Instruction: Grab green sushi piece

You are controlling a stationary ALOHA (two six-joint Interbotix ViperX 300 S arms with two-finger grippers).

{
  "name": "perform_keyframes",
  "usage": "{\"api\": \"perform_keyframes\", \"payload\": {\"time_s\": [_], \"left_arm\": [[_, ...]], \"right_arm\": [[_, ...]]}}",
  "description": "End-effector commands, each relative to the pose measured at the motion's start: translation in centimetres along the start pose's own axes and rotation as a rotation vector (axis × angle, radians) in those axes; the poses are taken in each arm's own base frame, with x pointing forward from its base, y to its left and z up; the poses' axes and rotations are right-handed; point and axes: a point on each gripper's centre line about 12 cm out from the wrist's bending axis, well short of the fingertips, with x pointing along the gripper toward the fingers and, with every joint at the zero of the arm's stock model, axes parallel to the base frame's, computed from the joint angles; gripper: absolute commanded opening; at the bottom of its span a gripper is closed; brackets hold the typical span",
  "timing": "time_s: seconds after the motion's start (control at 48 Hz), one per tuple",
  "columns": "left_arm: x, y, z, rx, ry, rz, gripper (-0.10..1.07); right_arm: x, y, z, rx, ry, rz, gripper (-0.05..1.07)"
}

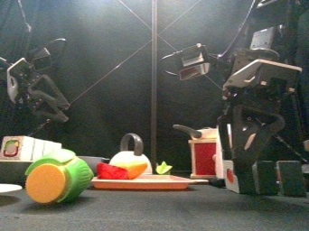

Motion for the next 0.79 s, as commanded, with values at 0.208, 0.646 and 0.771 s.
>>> {"api": "perform_keyframes", "payload": {"time_s": [0.208, 0.646, 0.771], "left_arm": [[0.1, -0.1, 0.6, -0.002, -0.02, -0.001, 0.96], [0.1, -0.1, 0.6, -0.002, -0.02, -0.001, 0.96], [0.1, 0.0, 0.6, -0.002, -0.019, -0.001, 0.96]], "right_arm": [[-2.9, -0.2, 2.3, 0.011, -0.091, 0.017, 0.64], [-3.8, -0.7, 2.9, -0.002, -0.132, 0.002, 0.63], [-3.7, -0.8, 3.1, 0.003, -0.13, 0.0, 0.63]]}}
